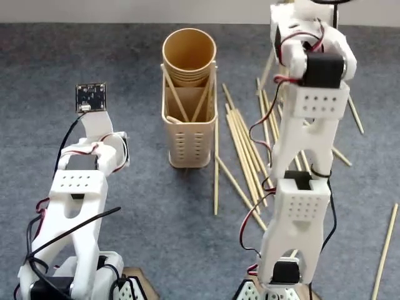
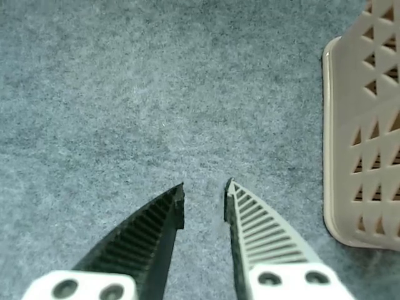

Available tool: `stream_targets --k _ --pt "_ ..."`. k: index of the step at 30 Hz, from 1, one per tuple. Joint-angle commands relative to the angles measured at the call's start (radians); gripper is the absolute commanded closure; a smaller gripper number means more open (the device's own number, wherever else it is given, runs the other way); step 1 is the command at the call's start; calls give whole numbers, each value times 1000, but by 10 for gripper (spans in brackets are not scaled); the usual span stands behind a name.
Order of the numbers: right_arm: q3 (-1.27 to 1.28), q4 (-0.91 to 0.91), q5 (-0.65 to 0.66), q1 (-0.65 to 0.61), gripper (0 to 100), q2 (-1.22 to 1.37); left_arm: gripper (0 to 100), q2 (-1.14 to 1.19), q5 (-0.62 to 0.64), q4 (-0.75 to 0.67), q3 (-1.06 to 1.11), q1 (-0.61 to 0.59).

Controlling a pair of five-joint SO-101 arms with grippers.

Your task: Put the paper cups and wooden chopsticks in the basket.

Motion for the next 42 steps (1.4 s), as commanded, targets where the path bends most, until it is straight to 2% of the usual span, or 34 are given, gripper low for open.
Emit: stream_targets --k 1,3,9,17,27,39,42 --pt "-196 -5 -34 -61 993 -24 857 -19 -66 -51 8 18" --pt "-208 -31 -48 -97 993 -50 857 -19 -100 -77 24 19" --pt "-179 -153 -92 -183 993 -74 857 -19 -98 -89 35 18" --pt "-179 -162 -95 -268 993 -90 857 -19 -100 -92 35 18" --pt "-179 -7 -149 -344 993 -104 857 -19 -101 -92 35 18" --pt "-177 71 -152 -344 988 -99 857 -19 -101 -92 35 15" --pt "-177 74 -229 -343 988 -99 857 -19 -101 -92 35 15"
